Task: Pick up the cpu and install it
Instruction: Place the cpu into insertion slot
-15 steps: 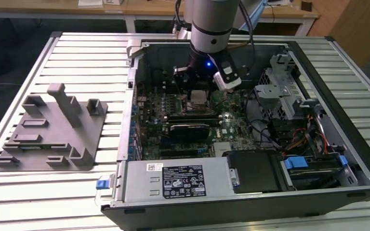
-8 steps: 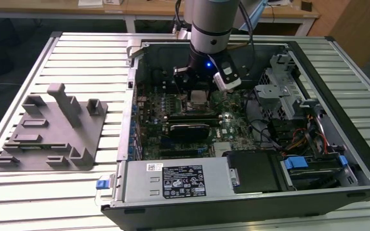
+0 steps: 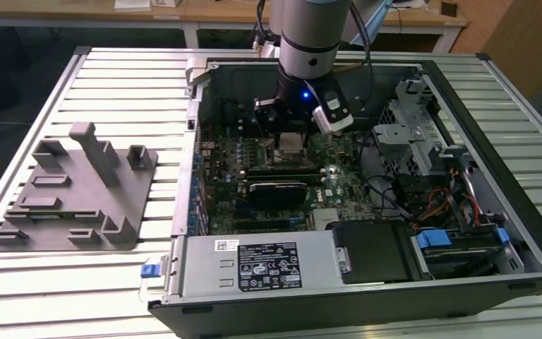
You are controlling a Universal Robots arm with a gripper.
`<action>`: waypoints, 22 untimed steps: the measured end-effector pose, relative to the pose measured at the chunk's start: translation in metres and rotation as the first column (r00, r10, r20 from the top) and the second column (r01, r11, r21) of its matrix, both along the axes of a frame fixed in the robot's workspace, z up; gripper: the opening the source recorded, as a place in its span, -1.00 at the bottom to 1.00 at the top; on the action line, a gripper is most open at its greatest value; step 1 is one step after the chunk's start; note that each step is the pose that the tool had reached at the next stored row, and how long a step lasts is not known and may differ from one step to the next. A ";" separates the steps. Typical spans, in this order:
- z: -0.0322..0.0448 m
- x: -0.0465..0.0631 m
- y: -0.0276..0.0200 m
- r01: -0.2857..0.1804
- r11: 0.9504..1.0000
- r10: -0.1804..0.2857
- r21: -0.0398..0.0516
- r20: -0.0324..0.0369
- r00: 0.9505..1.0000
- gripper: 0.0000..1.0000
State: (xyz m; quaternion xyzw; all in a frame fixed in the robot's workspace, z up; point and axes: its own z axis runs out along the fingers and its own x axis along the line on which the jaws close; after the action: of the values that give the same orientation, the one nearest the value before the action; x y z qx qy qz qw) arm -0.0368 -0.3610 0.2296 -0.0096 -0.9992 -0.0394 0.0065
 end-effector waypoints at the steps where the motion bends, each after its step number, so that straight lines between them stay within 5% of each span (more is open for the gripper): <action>1: 0.0000 0.000 0.0000 0.000 1.000 0.000 0.000 0.000 1.000 0.09; 6: -0.0001 0.000 0.0000 0.055 0.999 -0.055 0.000 0.000 0.999 0.09; 11: -0.0001 0.000 0.0000 0.136 0.991 -0.136 0.000 0.000 0.991 0.09; 16: -0.0003 0.000 0.0000 0.225 0.974 -0.225 0.000 0.000 0.974 0.09; 22: -0.0005 0.000 0.0000 0.319 0.948 -0.319 0.000 0.000 0.948 0.09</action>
State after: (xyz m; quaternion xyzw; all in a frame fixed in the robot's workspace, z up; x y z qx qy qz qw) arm -0.0368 -0.3610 0.2291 -0.1708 -0.9845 -0.0399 0.0001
